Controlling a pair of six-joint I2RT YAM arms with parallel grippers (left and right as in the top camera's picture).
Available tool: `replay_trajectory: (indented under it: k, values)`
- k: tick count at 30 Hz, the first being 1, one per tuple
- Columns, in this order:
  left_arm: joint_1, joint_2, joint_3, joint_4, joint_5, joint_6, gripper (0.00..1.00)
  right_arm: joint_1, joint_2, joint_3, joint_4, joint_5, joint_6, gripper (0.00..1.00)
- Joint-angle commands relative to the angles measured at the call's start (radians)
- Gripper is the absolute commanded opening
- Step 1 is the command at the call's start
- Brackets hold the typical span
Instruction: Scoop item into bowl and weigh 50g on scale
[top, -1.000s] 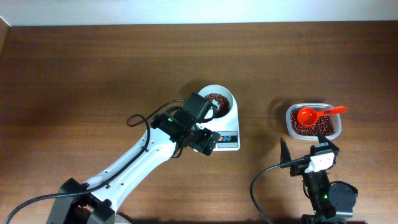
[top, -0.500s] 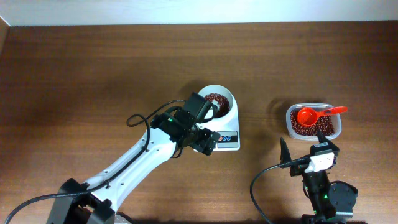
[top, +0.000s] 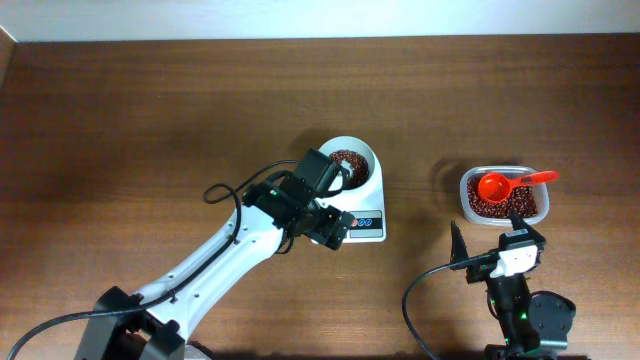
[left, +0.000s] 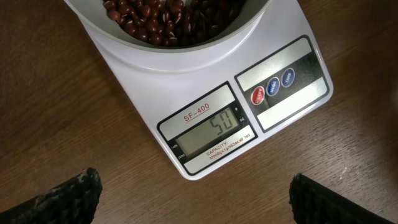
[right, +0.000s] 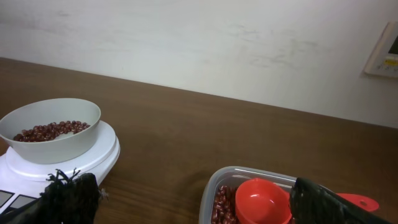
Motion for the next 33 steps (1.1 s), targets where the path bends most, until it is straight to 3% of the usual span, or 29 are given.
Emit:
replay_trajectory:
  k: [1, 12, 18, 24, 27, 33]
  values:
    - [-0.004, -0.014, -0.003, 0.0, -0.003, -0.01, 0.99, 0.009, -0.011, -0.005, -0.005, -0.002, 0.0, 0.99]
    - [-0.004, -0.014, -0.002, 0.002, -0.004, -0.01, 0.99, 0.009, -0.011, -0.005, -0.005, -0.002, 0.0, 0.99]
    - [-0.005, -0.085, 0.005, 0.054, 0.18, -0.034, 0.99, 0.009, -0.011, -0.005, -0.005, -0.002, 0.0, 0.99]
    - [-0.005, -0.322, 0.005, -0.061, -0.05, -0.199, 0.99, 0.009, -0.011, -0.005, -0.005, -0.002, 0.0, 0.99]
    - [-0.005, -0.365, 0.005, -0.217, -0.151, -0.313, 0.99, 0.009, -0.011, -0.005, -0.005, -0.002, 0.0, 0.99]
    - [-0.005, -0.285, -0.001, -0.208, -0.112, -0.37, 0.99, 0.009, -0.011, -0.005, -0.005, -0.002, 0.0, 0.99]
